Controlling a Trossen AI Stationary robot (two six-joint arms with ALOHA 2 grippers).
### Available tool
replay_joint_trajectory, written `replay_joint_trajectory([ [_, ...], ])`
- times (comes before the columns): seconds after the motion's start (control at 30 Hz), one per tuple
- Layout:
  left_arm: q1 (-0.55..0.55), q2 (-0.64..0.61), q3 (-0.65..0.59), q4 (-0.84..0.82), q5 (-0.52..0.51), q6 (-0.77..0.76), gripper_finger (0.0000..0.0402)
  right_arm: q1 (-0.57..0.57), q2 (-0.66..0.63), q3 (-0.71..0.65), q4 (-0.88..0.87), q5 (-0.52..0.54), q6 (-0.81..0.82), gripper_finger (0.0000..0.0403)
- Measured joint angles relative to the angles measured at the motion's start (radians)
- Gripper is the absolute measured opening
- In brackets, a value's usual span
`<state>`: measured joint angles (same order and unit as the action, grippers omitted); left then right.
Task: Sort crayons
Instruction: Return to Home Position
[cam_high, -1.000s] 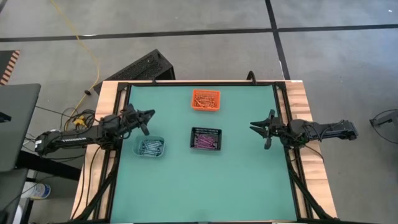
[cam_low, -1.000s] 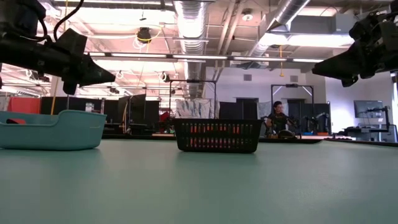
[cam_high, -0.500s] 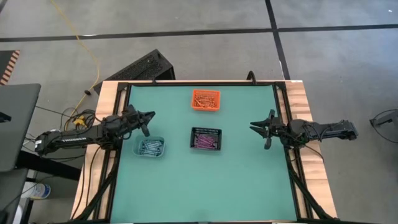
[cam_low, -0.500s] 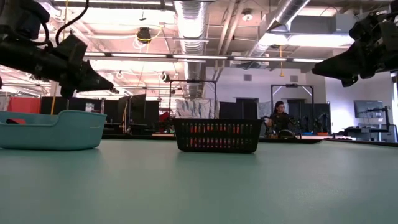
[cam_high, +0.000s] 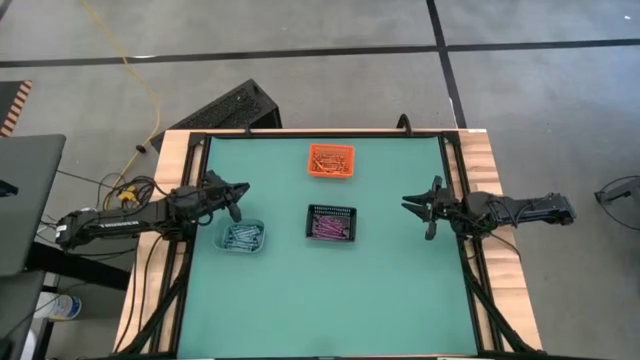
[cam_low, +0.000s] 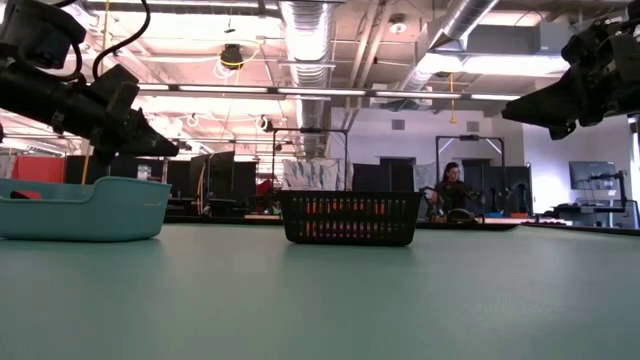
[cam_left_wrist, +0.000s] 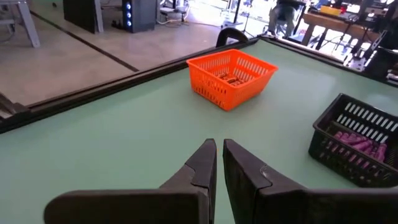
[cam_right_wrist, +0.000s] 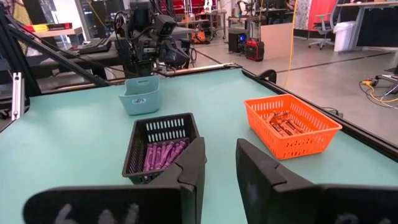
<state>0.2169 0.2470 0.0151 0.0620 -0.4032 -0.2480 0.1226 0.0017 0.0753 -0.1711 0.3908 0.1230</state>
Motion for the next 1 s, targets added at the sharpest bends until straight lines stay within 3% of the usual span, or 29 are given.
replay_joint_trajectory([
  [1.0, 0.0, 0.0, 0.001, -0.003, 0.0, 0.0, 0.0017, 0.0, 0.0, 0.0, 0.0, 0.0, 0.0, 0.0092],
])
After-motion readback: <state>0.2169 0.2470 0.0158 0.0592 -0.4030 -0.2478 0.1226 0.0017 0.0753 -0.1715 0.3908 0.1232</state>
